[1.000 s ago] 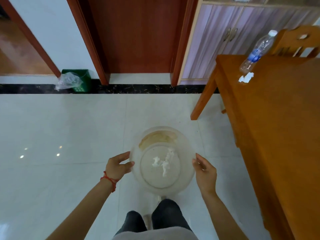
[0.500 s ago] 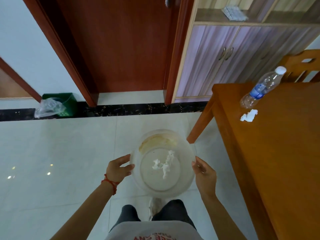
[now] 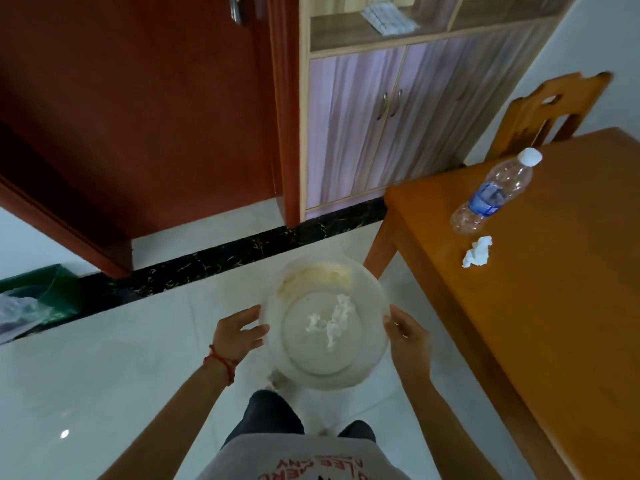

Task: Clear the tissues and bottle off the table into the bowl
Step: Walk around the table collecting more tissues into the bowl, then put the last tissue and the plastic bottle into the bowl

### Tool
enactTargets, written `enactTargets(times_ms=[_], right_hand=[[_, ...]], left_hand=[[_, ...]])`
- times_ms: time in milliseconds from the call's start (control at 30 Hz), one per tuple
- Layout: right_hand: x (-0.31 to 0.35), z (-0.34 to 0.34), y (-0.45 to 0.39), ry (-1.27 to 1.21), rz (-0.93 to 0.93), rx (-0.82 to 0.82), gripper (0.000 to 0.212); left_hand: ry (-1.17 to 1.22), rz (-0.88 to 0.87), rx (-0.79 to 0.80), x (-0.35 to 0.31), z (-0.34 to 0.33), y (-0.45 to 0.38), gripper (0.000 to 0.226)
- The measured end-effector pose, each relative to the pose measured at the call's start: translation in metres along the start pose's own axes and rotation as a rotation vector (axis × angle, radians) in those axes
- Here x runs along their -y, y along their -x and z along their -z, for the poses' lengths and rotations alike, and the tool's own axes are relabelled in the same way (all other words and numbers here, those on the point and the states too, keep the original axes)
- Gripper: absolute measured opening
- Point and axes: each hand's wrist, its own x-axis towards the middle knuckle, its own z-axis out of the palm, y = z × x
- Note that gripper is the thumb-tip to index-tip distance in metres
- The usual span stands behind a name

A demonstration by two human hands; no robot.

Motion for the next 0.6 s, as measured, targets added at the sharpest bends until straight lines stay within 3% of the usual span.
enactTargets(times_ms=[267, 600], right_hand=[[0.023, -0.018, -0.021, -0.124, -0.137, -0.273, 0.026], [0.017, -0.015, -0.014, -0.190, -0.292, -0.563, 0.026]], left_hand=[[-0.211, -0.055, 0.256, -0.080, -0.024, -0.077, 0.048], [-0.368, -0.052, 0.544, -0.112, -0.080, -0.131, 0.046]])
